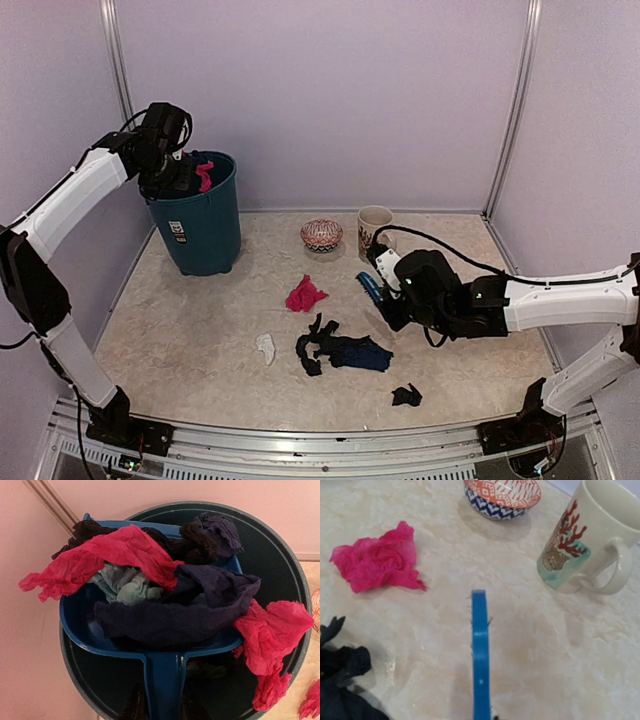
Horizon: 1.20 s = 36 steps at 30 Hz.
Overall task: Sweep away the paper scraps from the table
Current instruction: Dump the paper scraps in the dustpan into the trash bin.
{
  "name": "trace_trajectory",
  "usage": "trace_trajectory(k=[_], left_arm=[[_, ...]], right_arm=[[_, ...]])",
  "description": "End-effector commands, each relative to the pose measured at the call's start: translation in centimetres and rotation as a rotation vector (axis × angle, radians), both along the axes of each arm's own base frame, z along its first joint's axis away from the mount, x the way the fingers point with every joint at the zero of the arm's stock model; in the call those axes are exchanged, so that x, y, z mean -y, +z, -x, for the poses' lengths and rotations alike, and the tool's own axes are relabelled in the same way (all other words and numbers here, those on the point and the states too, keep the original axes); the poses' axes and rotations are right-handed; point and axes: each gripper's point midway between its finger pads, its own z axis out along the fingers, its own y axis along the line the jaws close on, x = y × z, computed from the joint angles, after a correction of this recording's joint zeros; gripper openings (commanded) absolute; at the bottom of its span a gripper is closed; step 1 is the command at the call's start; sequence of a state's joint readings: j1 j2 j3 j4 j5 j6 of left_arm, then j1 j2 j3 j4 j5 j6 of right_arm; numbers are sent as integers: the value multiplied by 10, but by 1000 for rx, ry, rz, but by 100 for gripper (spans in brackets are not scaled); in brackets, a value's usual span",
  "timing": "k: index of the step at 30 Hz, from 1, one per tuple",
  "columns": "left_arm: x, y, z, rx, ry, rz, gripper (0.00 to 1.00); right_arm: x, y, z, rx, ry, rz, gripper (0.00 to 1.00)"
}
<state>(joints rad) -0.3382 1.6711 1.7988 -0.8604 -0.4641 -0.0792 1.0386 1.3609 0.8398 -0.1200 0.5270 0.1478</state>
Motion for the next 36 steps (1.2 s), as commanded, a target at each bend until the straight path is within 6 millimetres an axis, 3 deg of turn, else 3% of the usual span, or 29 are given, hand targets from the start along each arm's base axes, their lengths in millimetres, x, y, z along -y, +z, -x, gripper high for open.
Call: trace_trajectory(k=[1,5,10,15,31,36], left_arm=[[-16,11,5,38,78,-151,0],[-12,11,13,46,80,-265,0],[-26,17,18,48,151,-463,0],[-24,19,20,33,183,-731,0],[-33,47,27,-45,193,-1123,0],[-30,41,28,-63,123,-1249,0]], right_arm=[[0,8,-4,22,-3,-34,0],[3,8,-5,28,-5,-35,0],[7,9,-3,26,-5,-39,0],[13,14,0,28,-12,-51,0],[13,25,4,33,1,-98,0],[14,27,5,38,9,-103,0]])
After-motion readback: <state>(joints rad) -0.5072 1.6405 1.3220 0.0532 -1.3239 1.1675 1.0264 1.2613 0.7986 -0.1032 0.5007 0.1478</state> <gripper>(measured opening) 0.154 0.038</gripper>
